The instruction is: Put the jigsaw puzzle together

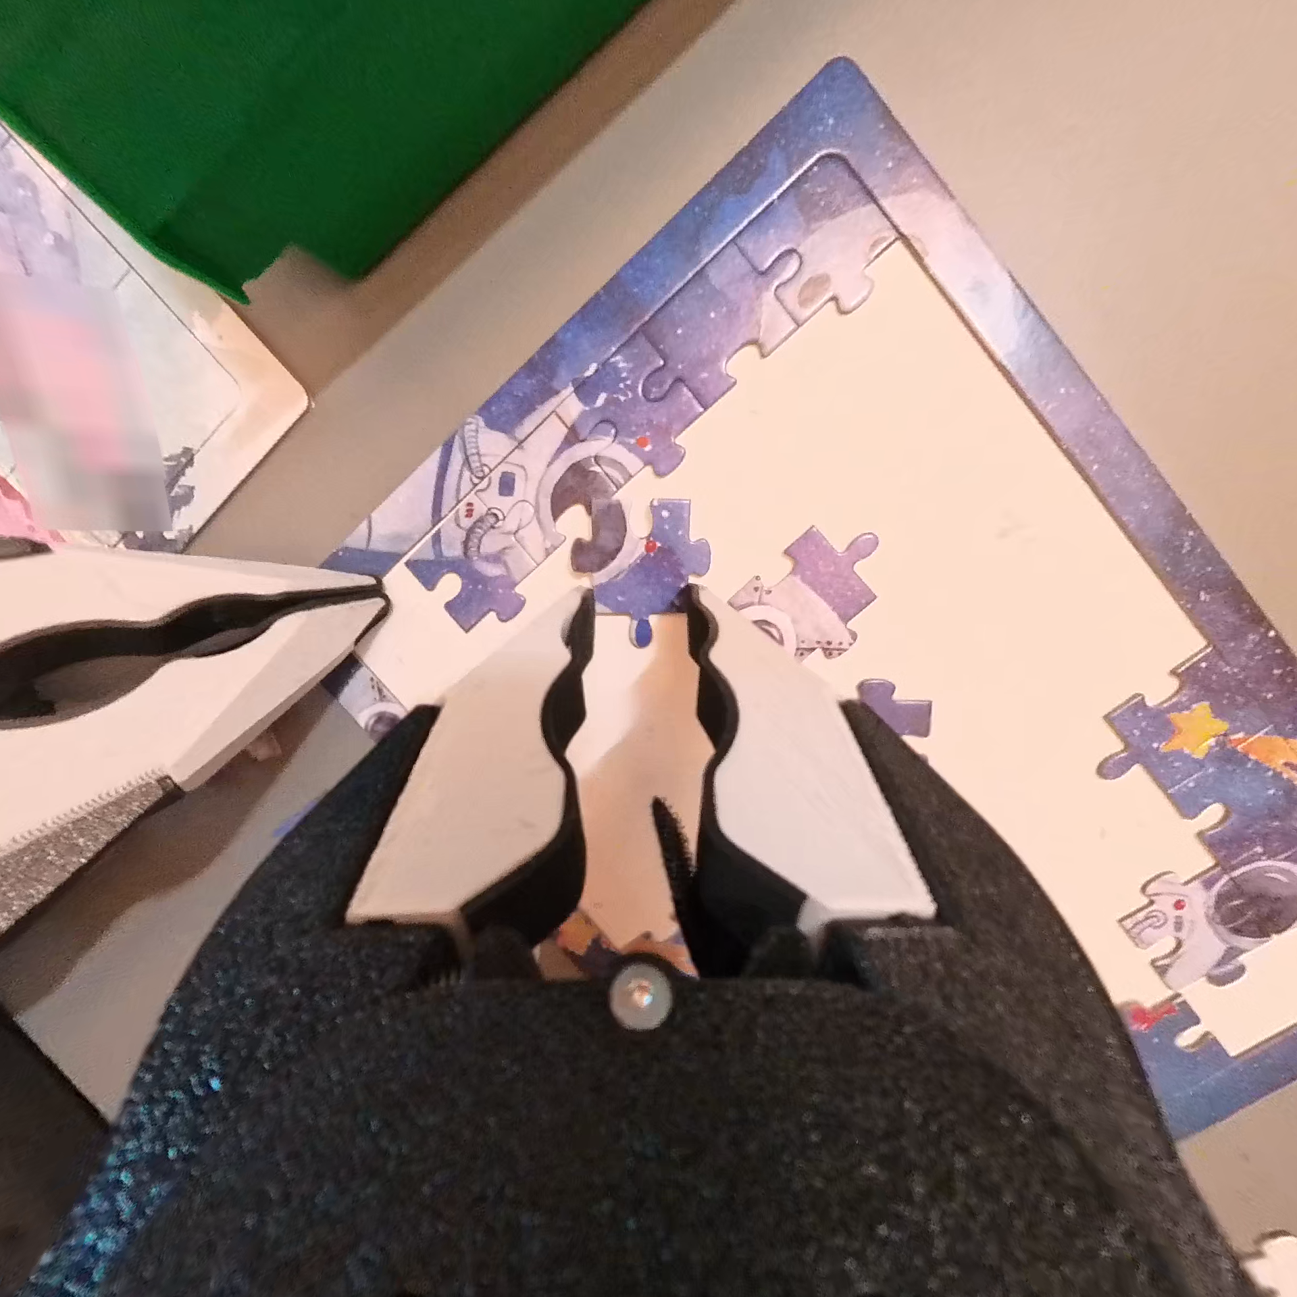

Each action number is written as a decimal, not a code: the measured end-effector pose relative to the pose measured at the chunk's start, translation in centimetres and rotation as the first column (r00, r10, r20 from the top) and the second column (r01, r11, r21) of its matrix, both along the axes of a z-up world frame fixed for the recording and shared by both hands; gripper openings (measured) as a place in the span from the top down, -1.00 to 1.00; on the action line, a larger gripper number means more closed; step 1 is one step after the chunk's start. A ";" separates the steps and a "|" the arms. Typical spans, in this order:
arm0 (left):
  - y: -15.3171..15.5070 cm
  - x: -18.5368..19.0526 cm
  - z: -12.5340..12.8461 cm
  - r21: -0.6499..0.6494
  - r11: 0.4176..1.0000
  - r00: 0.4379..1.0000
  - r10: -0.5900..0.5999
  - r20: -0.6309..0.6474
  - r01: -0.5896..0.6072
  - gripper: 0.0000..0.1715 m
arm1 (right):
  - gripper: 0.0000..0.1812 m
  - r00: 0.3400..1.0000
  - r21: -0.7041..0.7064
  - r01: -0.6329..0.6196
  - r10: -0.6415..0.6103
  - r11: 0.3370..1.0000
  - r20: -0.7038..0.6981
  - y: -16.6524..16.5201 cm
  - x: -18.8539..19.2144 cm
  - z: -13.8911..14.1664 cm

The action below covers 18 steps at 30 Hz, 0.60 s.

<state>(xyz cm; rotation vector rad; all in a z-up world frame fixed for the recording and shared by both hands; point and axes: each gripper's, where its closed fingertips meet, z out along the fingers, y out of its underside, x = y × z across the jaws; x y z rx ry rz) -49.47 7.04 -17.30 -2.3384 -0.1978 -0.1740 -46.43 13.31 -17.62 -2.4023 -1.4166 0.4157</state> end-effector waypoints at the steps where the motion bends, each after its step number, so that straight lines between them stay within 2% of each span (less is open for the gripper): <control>1: 0.0 0.0 0.0 0.001 1.000 1.000 0.000 0.001 0.000 1.00 | 0.71 1.000 0.016 -0.024 0.024 1.000 0.012 0.2 0.1 0.0; 4: 0.0 0.0 0.0 0.001 1.000 1.000 0.001 0.003 -0.001 1.00 | 0.71 0.995 0.067 -0.088 0.085 0.994 0.051 0.8 0.6 -0.1; 7: 0.0 0.0 0.0 0.000 1.000 1.000 0.000 -0.005 0.000 1.00 | 0.71 0.995 0.110 -0.090 0.084 0.990 0.061 1.8 0.8 0.0; 11: 0.0 0.1 0.0 -0.001 1.000 1.000 -0.001 -0.010 0.001 1.00 | 0.71 0.996 0.108 -0.088 0.086 0.990 0.021 1.7 0.3 0.4; 18: 0.0 0.1 -0.1 0.001 1.000 1.000 -0.003 -0.002 0.003 1.00 | 0.71 0.993 0.111 -0.112 0.108 0.987 0.047 1.5 0.2 0.0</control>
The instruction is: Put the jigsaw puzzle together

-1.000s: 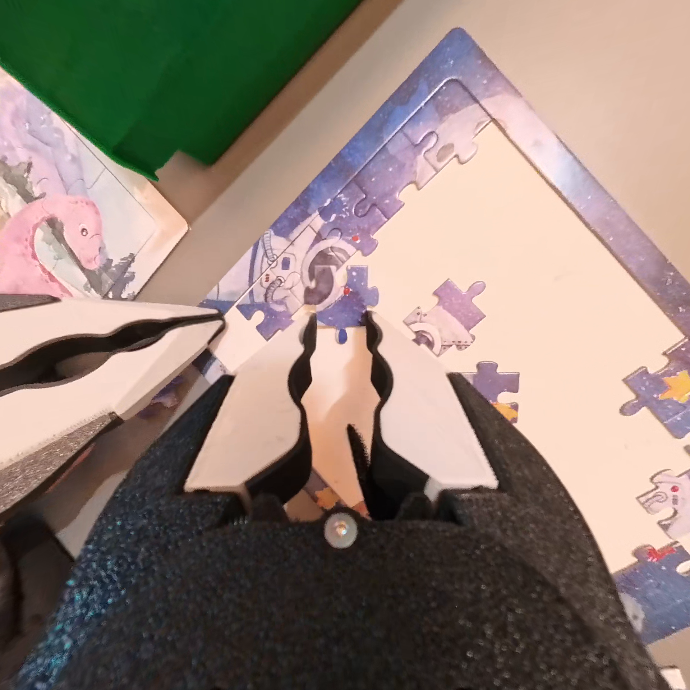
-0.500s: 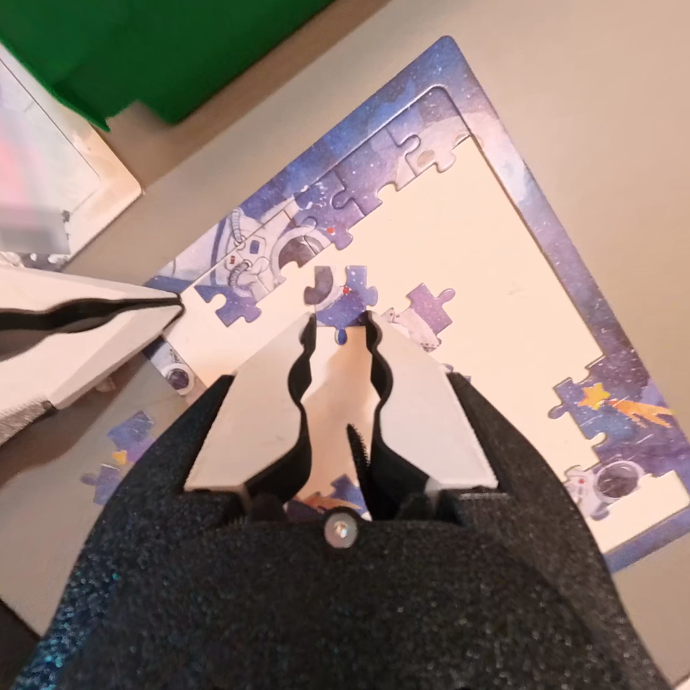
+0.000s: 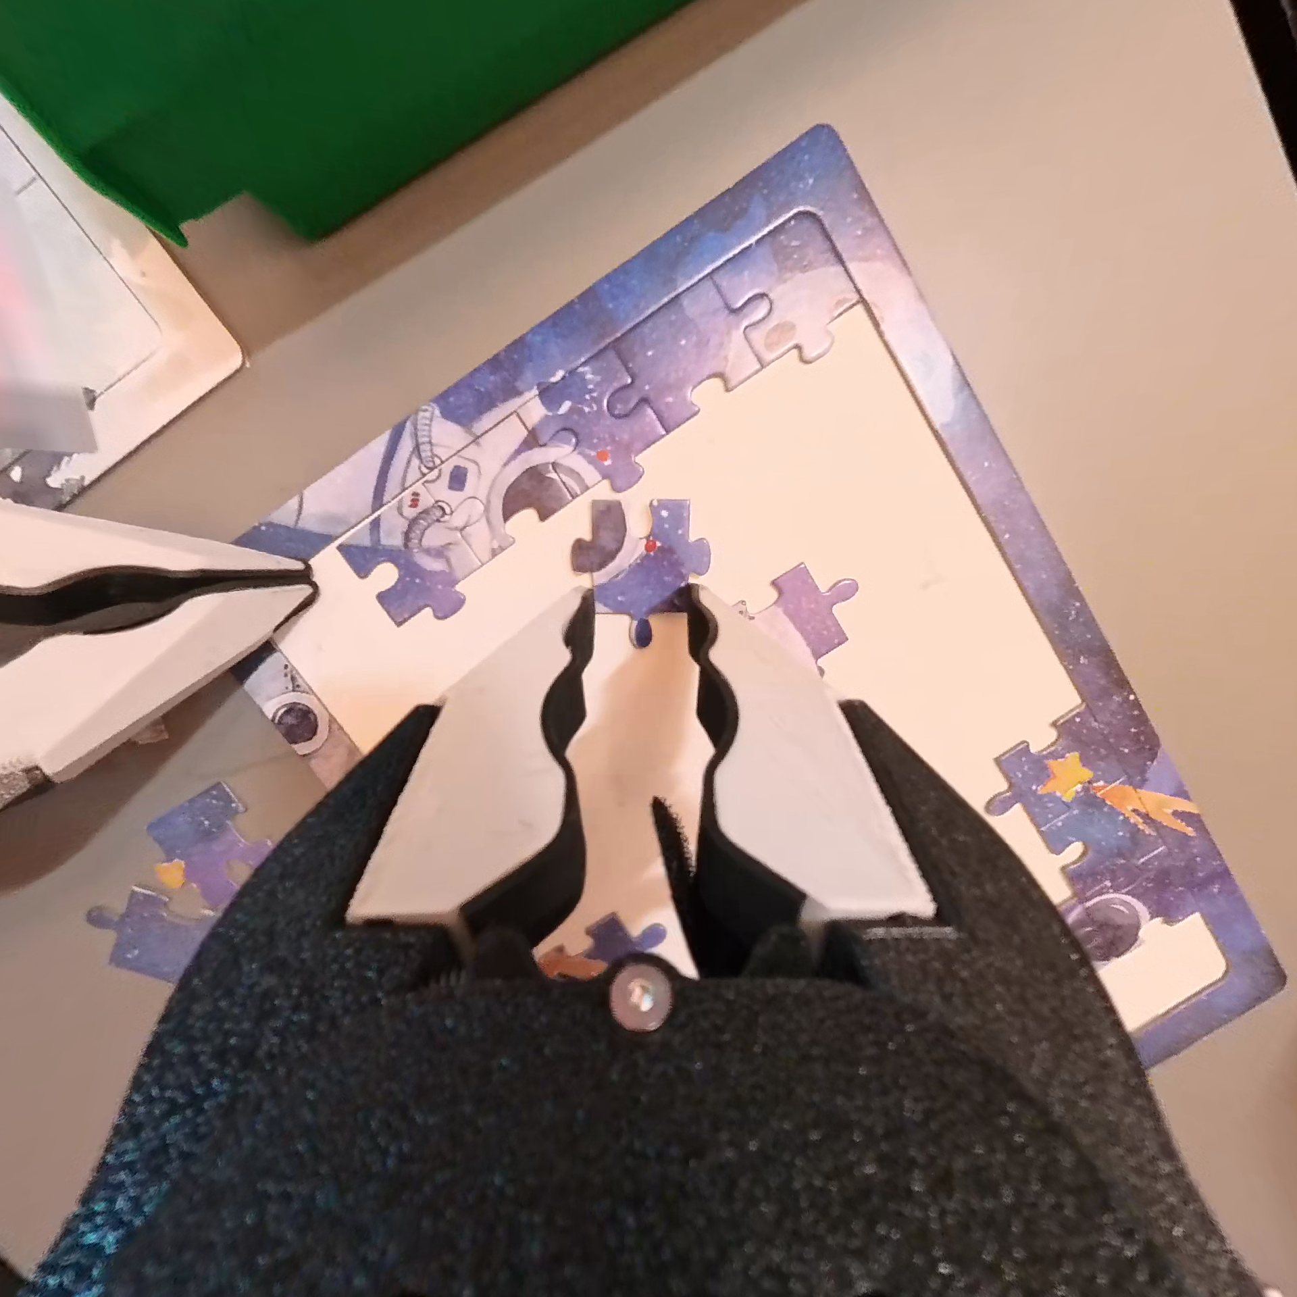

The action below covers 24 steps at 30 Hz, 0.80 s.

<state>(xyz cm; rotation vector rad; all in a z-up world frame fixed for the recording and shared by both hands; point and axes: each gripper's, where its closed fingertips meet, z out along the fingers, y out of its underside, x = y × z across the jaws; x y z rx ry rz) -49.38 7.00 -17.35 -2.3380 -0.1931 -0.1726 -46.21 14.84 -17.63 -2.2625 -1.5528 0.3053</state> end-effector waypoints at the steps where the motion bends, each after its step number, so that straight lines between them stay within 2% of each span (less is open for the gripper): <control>1: 0.0 0.0 0.0 0.000 1.000 1.000 -0.001 -0.002 0.001 1.00 | 0.71 1.000 0.005 -0.013 0.013 1.000 0.003 0.0 0.0 0.0; 7: 0.0 0.0 0.0 -0.001 1.000 1.000 -0.005 -0.012 0.005 1.00 | 0.71 0.989 0.088 -0.133 0.126 0.987 0.078 1.2 0.7 0.5; 9: 0.0 0.0 0.0 0.005 1.000 1.000 -0.004 0.012 0.004 1.00 | 0.71 0.975 0.077 -0.218 0.214 0.973 0.057 0.8 0.3 0.5; 12: 0.0 0.0 0.0 0.017 1.000 0.998 -0.003 0.063 0.002 1.00 | 0.71 0.918 0.152 -0.396 0.386 0.905 0.094 0.5 0.0 0.7; 15: 0.0 0.1 0.1 0.023 1.000 0.996 -0.003 0.090 0.001 1.00 | 0.71 0.856 0.185 -0.516 0.498 0.836 0.138 0.1 -0.2 1.0; 24: -0.1 0.1 0.0 0.023 1.000 0.997 -0.011 0.078 0.009 1.00 | 0.71 0.802 0.143 -0.595 0.570 0.791 0.178 0.6 -0.6 0.9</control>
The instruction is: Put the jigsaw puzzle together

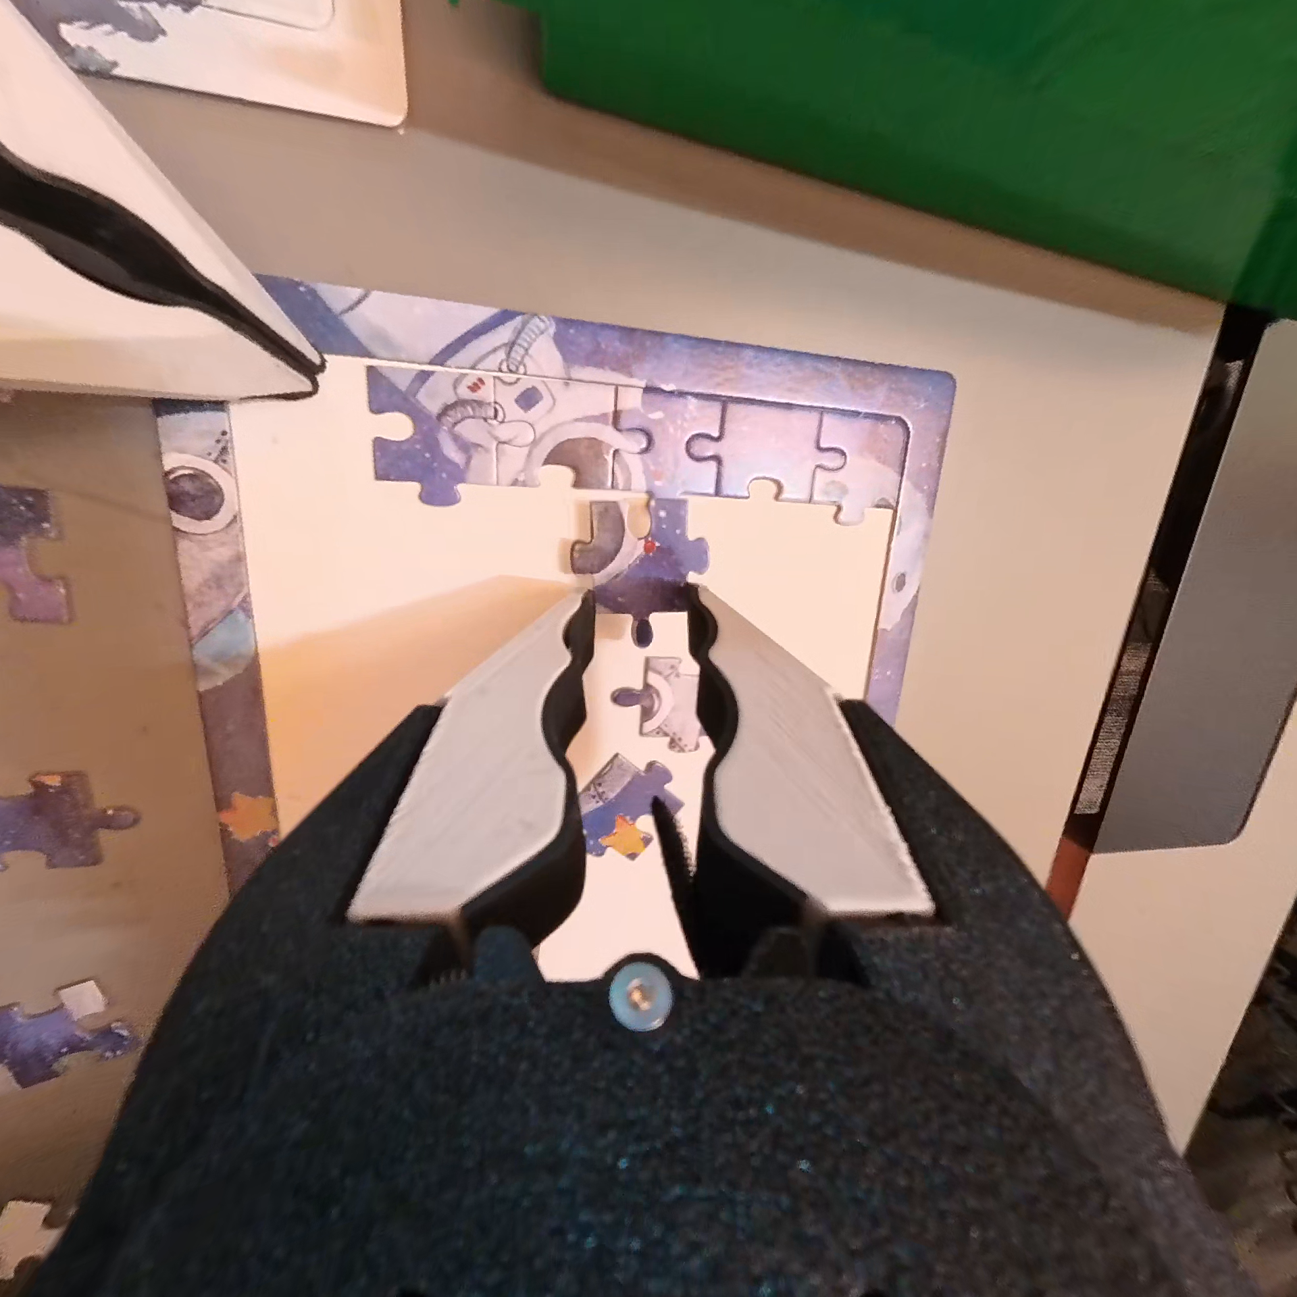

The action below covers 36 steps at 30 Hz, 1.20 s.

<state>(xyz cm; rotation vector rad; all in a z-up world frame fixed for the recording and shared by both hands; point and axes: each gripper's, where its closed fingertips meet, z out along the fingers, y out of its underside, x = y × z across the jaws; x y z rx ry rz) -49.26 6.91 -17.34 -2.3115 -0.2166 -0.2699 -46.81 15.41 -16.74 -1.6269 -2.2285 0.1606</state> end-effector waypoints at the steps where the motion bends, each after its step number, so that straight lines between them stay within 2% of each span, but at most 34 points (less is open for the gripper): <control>1: 0.0 0.0 0.0 0.001 1.000 1.000 0.000 0.004 0.000 1.00 | 0.71 1.000 -0.008 0.004 -0.004 1.000 0.009 0.0 0.1 -0.2; 12: 0.0 0.0 0.0 0.005 1.000 1.000 -0.001 0.012 0.001 1.00 | 0.71 0.997 -0.102 -0.043 0.049 0.994 0.064 -0.4 -0.4 -0.2; 24: 0.0 0.1 0.0 0.007 1.000 1.000 -0.002 0.012 0.001 1.00 | 0.71 0.998 -0.096 0.014 -0.008 0.995 0.067 0.6 -0.1 -0.7; 36: 0.0 0.1 0.0 0.008 1.000 1.000 -0.002 0.014 0.002 1.00 | 0.71 0.994 -0.159 0.079 -0.065 0.984 0.091 0.2 -0.1 -0.8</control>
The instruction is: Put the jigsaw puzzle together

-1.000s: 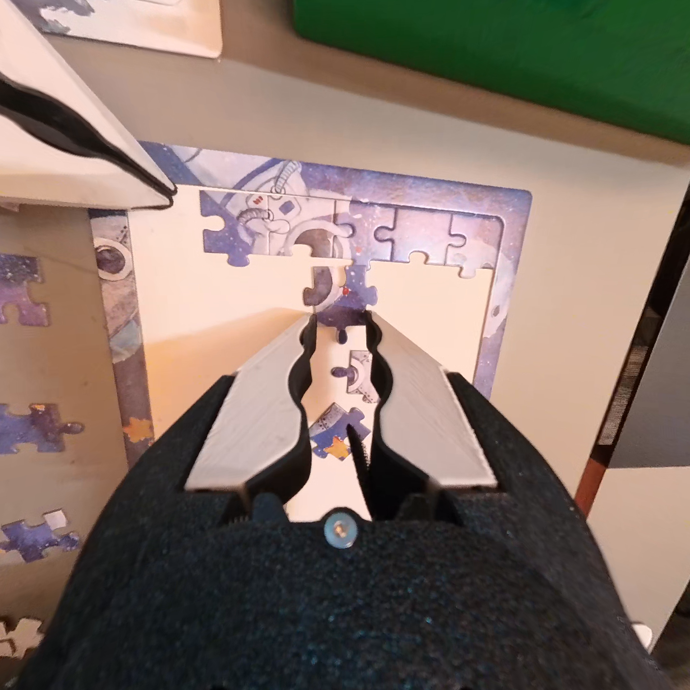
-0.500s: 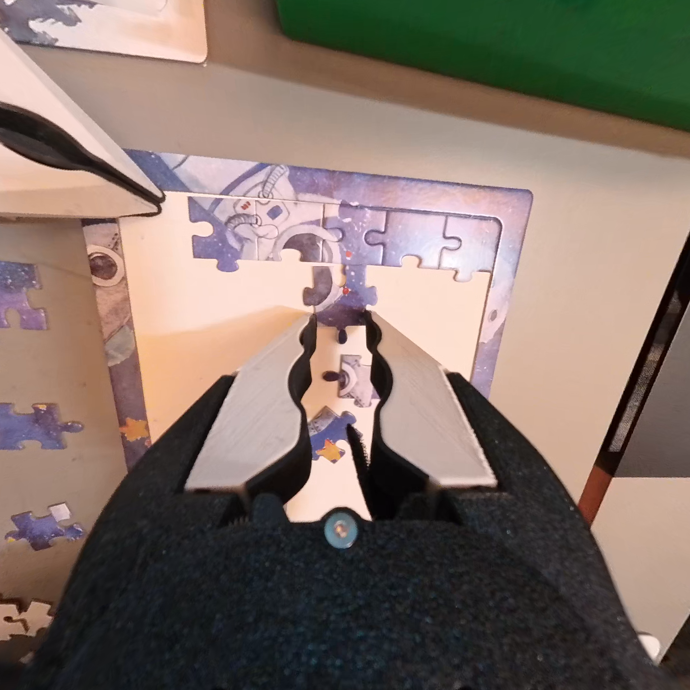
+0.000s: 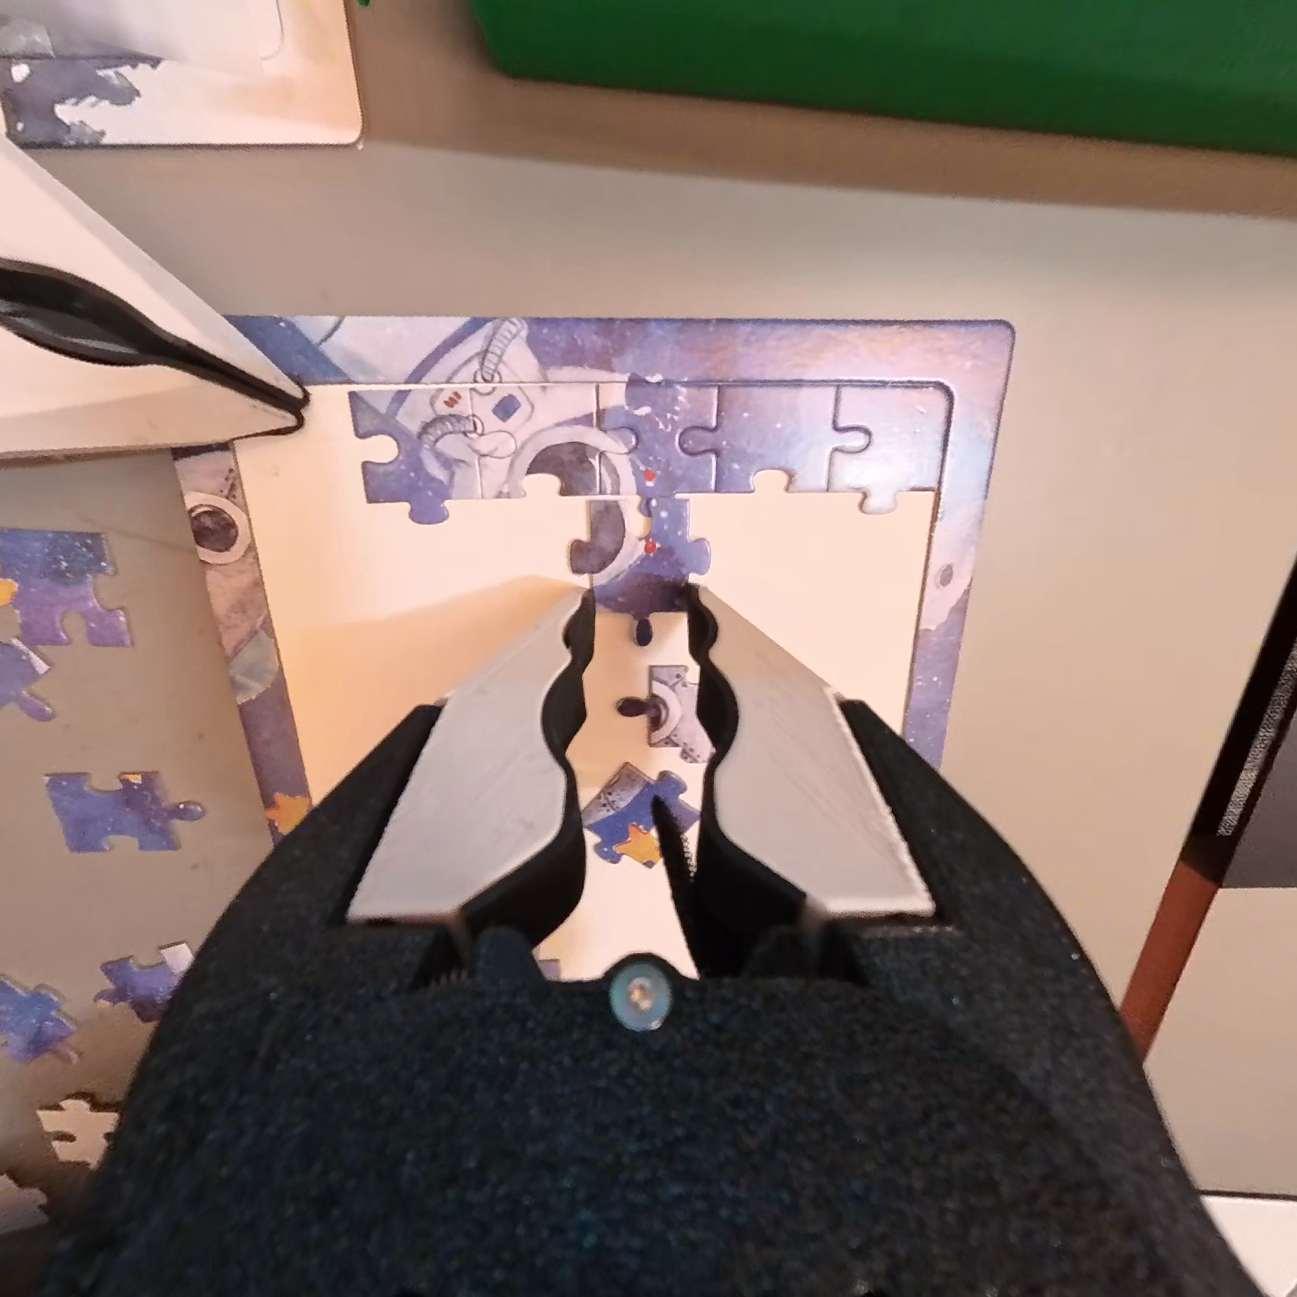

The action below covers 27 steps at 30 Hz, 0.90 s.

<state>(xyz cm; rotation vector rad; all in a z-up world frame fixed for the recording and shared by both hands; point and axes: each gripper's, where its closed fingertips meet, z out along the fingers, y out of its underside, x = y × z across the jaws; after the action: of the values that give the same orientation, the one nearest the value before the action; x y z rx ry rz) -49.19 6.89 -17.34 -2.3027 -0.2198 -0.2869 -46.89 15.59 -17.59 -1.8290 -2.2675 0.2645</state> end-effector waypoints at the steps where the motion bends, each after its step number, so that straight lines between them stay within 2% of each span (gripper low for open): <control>1: 0.0 0.0 0.0 0.000 1.000 1.000 0.000 0.000 0.000 1.00 | 0.71 1.000 -0.001 0.004 -0.004 1.000 0.001 0.0 0.0 0.0; 5: 0.0 0.0 0.0 0.001 1.000 1.000 0.000 0.002 0.000 1.00 | 0.71 1.000 0.017 0.017 -0.016 1.000 -0.003 0.1 -0.1 0.1; 9: 0.0 0.0 0.0 0.004 1.000 1.000 0.000 0.021 0.000 1.00 | 0.71 0.994 0.085 0.108 -0.110 0.991 0.021 0.6 0.2 0.4; 17: 0.0 0.0 0.0 0.003 1.000 1.000 0.000 0.006 0.000 1.00 | 0.71 0.974 0.072 0.228 -0.228 0.971 -0.002 -1.7 1.4 0.9; 22: 0.0 0.0 0.0 0.003 1.000 1.000 0.000 0.001 0.000 1.00 | 0.71 0.960 0.015 0.274 -0.273 0.962 -0.070 -2.6 1.8 1.6; 27: 0.0 0.0 0.0 0.003 1.000 1.000 0.000 -0.004 0.000 1.00 | 0.71 0.887 -0.134 0.419 -0.436 0.898 -0.152 -2.7 1.1 1.1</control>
<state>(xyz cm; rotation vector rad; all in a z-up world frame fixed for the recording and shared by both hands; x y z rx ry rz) -49.20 6.89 -17.35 -2.3001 -0.2168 -0.2819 -45.81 12.90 -16.49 -2.1963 -1.7009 0.4473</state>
